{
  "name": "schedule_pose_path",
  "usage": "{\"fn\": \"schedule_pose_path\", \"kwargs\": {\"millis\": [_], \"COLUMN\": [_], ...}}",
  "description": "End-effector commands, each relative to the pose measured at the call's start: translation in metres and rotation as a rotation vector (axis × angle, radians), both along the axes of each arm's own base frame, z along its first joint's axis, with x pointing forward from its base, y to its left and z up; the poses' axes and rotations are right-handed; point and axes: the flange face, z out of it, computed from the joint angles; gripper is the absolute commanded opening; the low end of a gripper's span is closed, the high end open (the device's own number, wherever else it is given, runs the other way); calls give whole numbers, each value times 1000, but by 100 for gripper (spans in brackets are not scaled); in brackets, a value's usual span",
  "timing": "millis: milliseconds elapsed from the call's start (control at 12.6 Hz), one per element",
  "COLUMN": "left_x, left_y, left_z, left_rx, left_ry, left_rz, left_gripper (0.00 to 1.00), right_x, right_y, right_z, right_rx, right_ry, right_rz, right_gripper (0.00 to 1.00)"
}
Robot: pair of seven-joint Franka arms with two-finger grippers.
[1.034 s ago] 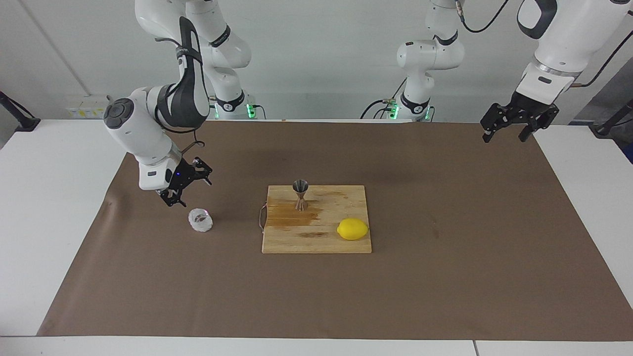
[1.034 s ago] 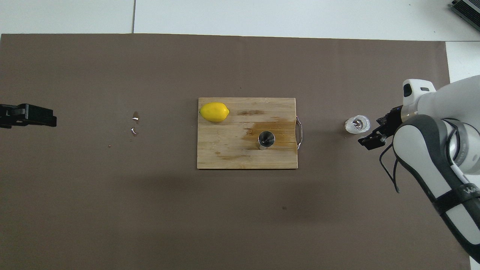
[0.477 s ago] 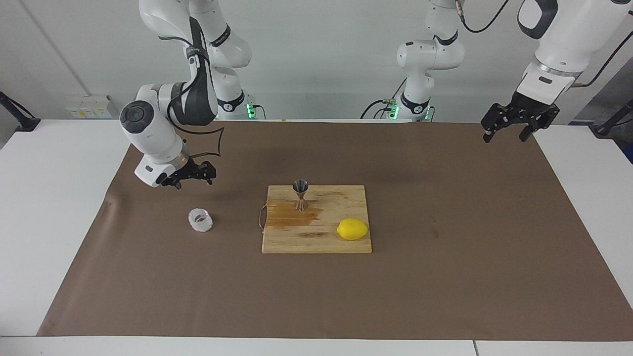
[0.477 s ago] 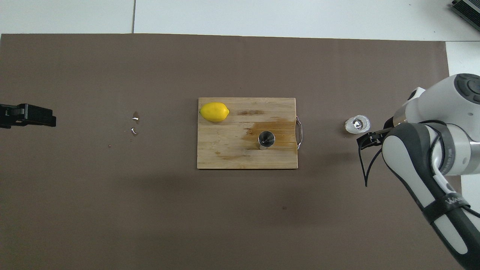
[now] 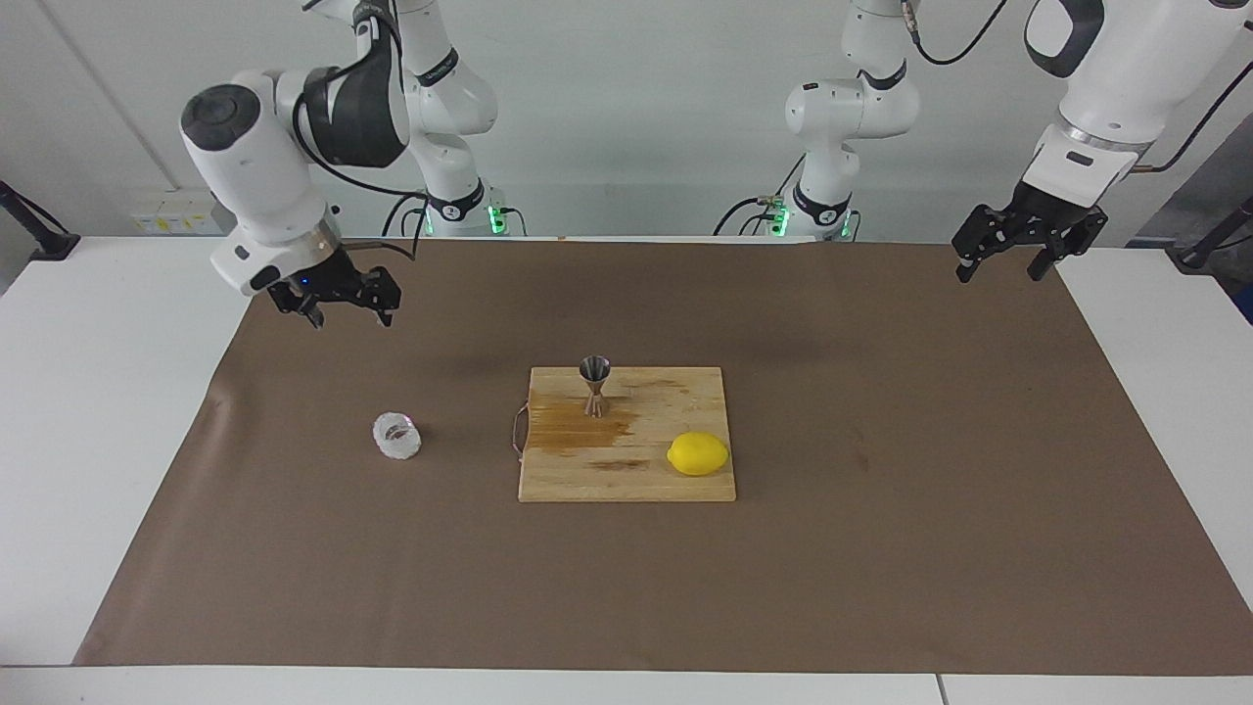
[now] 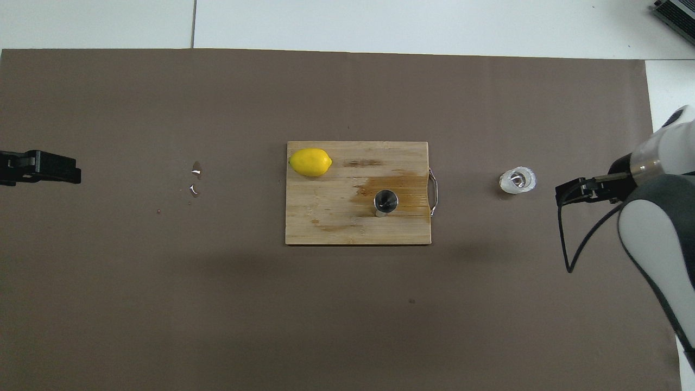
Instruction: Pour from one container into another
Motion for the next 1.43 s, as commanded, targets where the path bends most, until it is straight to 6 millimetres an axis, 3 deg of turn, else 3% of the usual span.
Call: {"fn": "schedule_pose_path", "kwargs": {"millis": [0,80,239,477,716,875,955,1034,1353], "left_x": [-8,-8,-8,-8,-8,-8,-8,-8,-8], "left_y": [2,2,2,3,2,3,2,2,3], "left_z": [1,1,1,1,1,1,1,1,1], "left_rx": [-10,-9,-10,-9,-9,-9,-9,-9,-9], "left_ry": [6,6,6,6,6,6,6,8,6], "left_rz": [-3,-3,-3,0,-3,0,-3,-3,-2], "left_gripper": [100,100,100,100,100,100,100,100,100], "right_x": [1,-1,4,2,1,0,-1,-5,-6], "right_y": [-13,-12,-4,-11,-29,-34,-26,-39,-35], "right_z": [64,78,79,89,90,89,88,87,89], "right_rx": [52,44,36,45,34,26,4,-7,4], "right_ry": [-16,-1,-12,-45,-53,-40,-23,-6,10], "right_rz": [-71,-107,-119,-134,-159,-157,-137,-156,-138], "right_gripper": [100,100,100,100,100,100,100,100,100]}}
